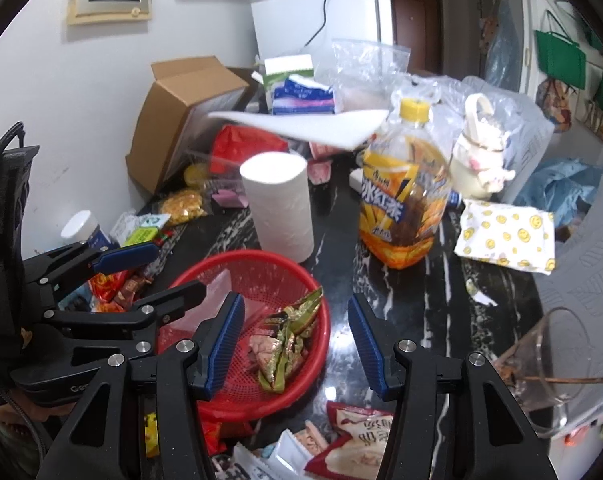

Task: Organize snacks
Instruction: 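Open the right gripper over the basket while the left gripper releases the zip bag, then withdraw both grippers from the basket toward the remaining snack packets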

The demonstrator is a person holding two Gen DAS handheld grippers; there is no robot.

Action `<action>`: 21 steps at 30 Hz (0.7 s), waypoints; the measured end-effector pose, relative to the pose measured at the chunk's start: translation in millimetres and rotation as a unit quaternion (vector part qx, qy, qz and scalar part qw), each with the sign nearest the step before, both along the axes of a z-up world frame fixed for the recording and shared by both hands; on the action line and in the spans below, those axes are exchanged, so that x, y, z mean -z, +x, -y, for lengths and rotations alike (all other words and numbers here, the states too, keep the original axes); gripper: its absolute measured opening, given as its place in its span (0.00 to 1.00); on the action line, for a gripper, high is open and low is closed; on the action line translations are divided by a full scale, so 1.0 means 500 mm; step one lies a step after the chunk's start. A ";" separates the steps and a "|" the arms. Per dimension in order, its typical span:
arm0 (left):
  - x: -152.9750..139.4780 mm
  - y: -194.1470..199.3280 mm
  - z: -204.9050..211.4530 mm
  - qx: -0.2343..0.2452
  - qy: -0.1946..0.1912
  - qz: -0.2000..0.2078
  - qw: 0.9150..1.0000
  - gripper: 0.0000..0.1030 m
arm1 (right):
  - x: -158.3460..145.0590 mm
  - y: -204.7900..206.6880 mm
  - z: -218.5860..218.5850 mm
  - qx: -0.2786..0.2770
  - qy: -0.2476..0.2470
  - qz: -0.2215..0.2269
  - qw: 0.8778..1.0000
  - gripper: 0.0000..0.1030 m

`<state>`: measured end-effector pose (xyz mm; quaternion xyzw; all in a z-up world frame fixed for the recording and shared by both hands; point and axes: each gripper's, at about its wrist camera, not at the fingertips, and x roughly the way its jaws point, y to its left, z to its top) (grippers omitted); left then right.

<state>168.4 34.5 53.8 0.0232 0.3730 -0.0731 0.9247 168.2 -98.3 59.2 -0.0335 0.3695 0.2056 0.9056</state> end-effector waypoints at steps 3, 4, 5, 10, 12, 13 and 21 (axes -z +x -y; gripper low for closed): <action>-0.032 -0.019 0.001 0.002 -0.002 0.014 1.000 0.60 | -0.028 -0.023 0.006 0.002 0.005 0.017 1.000 0.52; -0.042 -0.026 0.002 0.002 -0.003 0.019 1.000 0.60 | -0.041 -0.034 0.008 0.002 0.006 0.024 1.000 0.52; -0.056 -0.037 0.004 0.001 -0.001 0.025 1.000 0.60 | -0.048 -0.041 0.010 0.003 0.007 0.029 1.000 0.52; -0.107 -0.093 0.012 0.011 -0.002 0.052 0.999 0.60 | -0.095 -0.093 0.022 0.004 0.004 0.060 0.998 0.52; -0.122 -0.113 0.015 0.018 -0.007 0.058 0.998 0.60 | -0.111 -0.115 0.027 0.006 0.006 0.071 0.997 0.53; -0.128 -0.124 0.017 0.023 -0.009 0.061 0.998 0.60 | -0.120 -0.128 0.030 0.006 0.007 0.077 0.997 0.54; -0.165 -0.217 0.035 0.055 -0.013 0.080 0.995 0.60 | -0.159 -0.233 0.049 0.010 0.012 0.114 0.993 0.59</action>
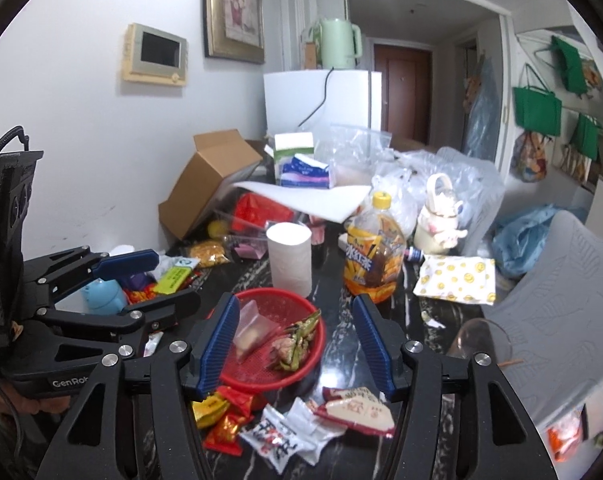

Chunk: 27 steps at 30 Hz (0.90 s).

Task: Organize snacks
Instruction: 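Withdraw both grippers from the basket toward the remaining snack packets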

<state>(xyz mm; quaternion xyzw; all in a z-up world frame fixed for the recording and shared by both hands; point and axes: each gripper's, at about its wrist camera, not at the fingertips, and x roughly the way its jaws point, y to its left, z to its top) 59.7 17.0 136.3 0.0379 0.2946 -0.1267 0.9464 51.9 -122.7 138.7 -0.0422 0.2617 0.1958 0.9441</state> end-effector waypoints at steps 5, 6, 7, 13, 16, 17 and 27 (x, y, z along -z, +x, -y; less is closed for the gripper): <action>0.000 -0.046 0.002 0.019 -0.005 0.004 1.000 0.72 | -0.003 -0.057 0.006 0.005 -0.003 0.008 1.000 0.61; 0.002 -0.057 0.001 0.023 -0.009 0.004 1.000 0.74 | -0.002 -0.066 0.009 0.005 -0.002 0.008 1.000 0.61; 0.003 -0.069 0.001 0.024 -0.012 0.006 1.000 0.74 | 0.000 -0.076 0.009 0.005 -0.001 0.009 1.000 0.61; 0.027 -0.119 0.002 0.024 -0.010 0.000 1.000 0.74 | 0.029 -0.131 0.010 0.004 0.002 -0.002 1.000 0.63; 0.044 -0.136 0.003 0.019 0.001 -0.002 1.000 0.74 | 0.052 -0.147 0.010 -0.003 0.008 -0.015 1.000 0.63; 0.054 -0.140 0.004 0.019 0.003 -0.005 1.000 0.74 | 0.062 -0.153 0.009 -0.004 0.009 -0.020 1.000 0.63; 0.145 -0.160 -0.003 0.015 -0.005 -0.064 0.998 0.74 | 0.162 -0.172 0.004 -0.020 0.007 -0.074 0.997 0.63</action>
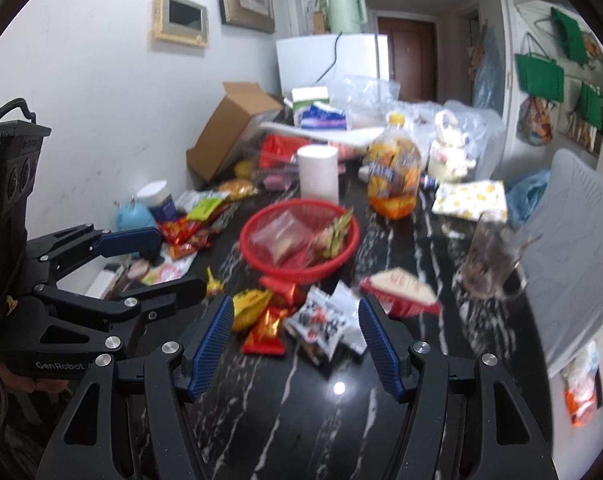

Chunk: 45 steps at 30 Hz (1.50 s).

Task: Organize snacks
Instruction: 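Withdraw both grippers from the basket toward the remaining snack packets, then grasp the yellow HUA bag with the left gripper while the right gripper grasps the red packet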

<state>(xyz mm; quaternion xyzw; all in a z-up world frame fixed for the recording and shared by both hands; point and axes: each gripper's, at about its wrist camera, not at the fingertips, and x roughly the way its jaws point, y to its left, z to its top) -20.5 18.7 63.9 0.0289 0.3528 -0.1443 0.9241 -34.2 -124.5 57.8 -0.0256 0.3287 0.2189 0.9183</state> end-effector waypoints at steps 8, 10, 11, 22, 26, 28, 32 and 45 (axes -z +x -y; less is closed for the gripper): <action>0.063 0.001 -0.018 -0.011 -0.008 -0.038 0.999 0.74 | 0.077 0.013 -0.010 -0.011 0.005 -0.052 0.999 0.63; 0.081 0.002 -0.028 -0.017 -0.013 -0.049 0.999 0.74 | 0.091 0.020 -0.013 -0.013 0.005 -0.062 0.998 0.63; 0.089 0.003 -0.033 -0.020 -0.016 -0.054 0.998 0.74 | 0.102 0.025 -0.017 -0.015 0.004 -0.070 0.997 0.63; 0.162 0.019 -0.108 -0.064 -0.060 -0.099 0.991 0.74 | 0.181 0.080 -0.075 -0.047 0.000 -0.123 0.991 0.63; 0.174 0.032 -0.129 -0.073 -0.066 -0.104 0.990 0.74 | 0.206 0.103 -0.106 -0.061 -0.007 -0.135 0.989 0.63; 0.181 0.042 -0.136 -0.075 -0.064 -0.108 0.989 0.74 | 0.218 0.112 -0.118 -0.065 -0.012 -0.139 0.988 0.63; 0.195 0.053 -0.153 -0.084 -0.065 -0.117 0.987 0.74 | 0.242 0.136 -0.139 -0.063 -0.025 -0.146 0.987 0.63; 0.199 0.065 -0.165 -0.085 -0.078 -0.113 0.987 0.74 | 0.272 0.175 -0.187 -0.053 -0.075 -0.134 0.987 0.47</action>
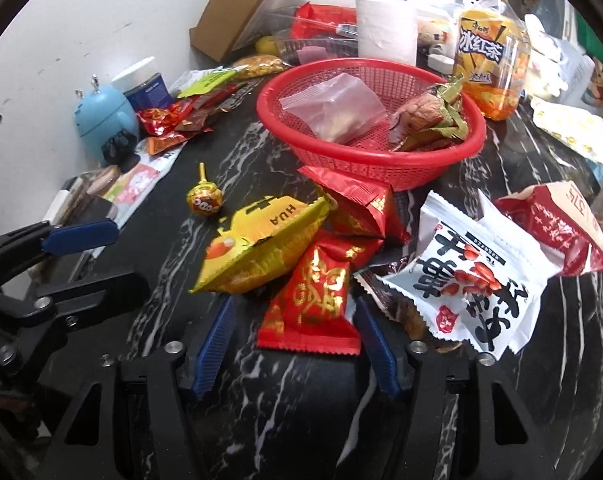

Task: Organize snacks
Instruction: 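Grasp the yellow HUA bag with the left gripper while the right gripper grasps the red packet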

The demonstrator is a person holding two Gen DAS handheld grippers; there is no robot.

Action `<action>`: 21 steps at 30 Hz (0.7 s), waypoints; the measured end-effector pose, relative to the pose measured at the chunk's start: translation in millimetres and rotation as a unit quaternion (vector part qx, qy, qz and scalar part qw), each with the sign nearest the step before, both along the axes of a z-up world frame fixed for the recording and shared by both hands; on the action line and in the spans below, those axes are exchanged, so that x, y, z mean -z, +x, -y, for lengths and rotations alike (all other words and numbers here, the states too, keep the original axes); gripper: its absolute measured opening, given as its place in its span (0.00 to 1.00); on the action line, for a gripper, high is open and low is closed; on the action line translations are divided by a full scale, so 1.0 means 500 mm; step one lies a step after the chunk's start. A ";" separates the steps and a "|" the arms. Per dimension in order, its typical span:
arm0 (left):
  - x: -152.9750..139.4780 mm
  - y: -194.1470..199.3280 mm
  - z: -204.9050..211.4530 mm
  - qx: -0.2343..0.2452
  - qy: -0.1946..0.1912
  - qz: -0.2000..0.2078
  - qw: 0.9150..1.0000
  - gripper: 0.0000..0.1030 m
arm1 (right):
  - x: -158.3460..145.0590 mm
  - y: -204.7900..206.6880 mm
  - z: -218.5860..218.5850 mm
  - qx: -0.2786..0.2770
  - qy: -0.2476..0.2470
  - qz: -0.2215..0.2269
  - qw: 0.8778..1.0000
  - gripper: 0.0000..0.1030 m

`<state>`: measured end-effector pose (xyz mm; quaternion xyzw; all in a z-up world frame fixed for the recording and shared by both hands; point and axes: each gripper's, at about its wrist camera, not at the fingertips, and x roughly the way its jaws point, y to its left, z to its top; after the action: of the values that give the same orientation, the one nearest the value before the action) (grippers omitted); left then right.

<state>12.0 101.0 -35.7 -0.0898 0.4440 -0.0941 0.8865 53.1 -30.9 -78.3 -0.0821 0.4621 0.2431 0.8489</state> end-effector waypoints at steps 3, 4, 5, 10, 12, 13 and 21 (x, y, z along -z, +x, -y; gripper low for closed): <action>-0.001 0.006 0.005 0.004 0.007 0.002 1.000 0.74 | 0.005 -0.002 0.002 -0.004 -0.002 0.001 1.000 0.36; -0.002 0.008 0.008 0.007 0.008 0.002 1.000 0.74 | 0.005 -0.002 0.003 -0.004 -0.002 0.000 1.000 0.34; -0.002 0.010 0.010 0.010 0.009 0.002 1.000 0.74 | 0.004 -0.003 0.008 -0.004 0.001 -0.003 1.000 0.33; 0.005 0.028 0.030 0.033 0.008 -0.002 0.999 0.74 | 0.003 -0.015 0.029 -0.001 0.013 -0.017 1.000 0.32; 0.007 0.034 0.039 0.042 0.010 -0.002 0.999 0.74 | 0.003 -0.023 0.038 0.000 0.014 -0.021 1.000 0.32; 0.007 0.036 0.045 0.046 0.013 -0.001 0.999 0.74 | 0.003 -0.027 0.042 0.001 0.016 -0.024 1.000 0.32; 0.017 0.068 0.084 0.082 0.051 -0.001 0.995 0.74 | 0.000 -0.059 0.087 0.021 0.015 -0.029 0.999 0.32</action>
<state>45.8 58.8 -44.2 -0.0080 0.4553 -0.1433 0.8787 23.7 -74.6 -78.3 -0.0524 0.4845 0.2347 0.8411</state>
